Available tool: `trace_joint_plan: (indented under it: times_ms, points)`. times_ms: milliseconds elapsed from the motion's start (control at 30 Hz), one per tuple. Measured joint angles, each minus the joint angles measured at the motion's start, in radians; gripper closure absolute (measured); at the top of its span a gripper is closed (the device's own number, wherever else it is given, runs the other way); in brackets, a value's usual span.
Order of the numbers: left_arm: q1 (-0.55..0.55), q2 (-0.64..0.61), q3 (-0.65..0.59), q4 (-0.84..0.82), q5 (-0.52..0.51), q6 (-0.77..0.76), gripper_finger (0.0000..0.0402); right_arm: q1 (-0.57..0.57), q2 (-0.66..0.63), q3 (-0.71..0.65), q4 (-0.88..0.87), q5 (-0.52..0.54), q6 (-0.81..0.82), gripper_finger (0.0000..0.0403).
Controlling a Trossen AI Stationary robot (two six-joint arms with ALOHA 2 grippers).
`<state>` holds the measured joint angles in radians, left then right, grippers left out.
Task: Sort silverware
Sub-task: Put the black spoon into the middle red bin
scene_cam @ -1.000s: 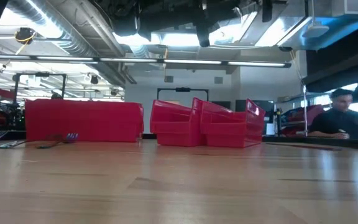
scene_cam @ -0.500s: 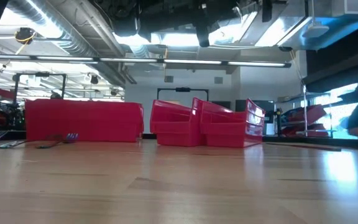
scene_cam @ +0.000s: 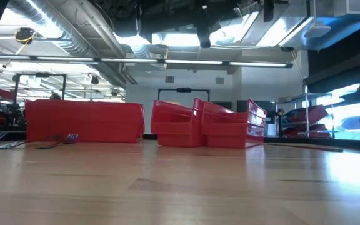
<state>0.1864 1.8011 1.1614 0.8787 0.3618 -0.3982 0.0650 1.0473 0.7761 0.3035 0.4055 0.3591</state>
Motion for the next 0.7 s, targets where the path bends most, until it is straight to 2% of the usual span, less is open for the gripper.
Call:
trace_joint_plan:
  times_ms: [367,700]
  points:
    - [0.013,0.0,0.0,0.005,-0.002,-0.02,0.039,-0.001,-0.001,0.0,-0.02,0.006,0.009,0.0354]
    - [0.013,0.0,0.0,0.004,-0.013,-0.02,0.039,-0.001,-0.033,0.0,-0.044,0.006,-0.027,0.0344]
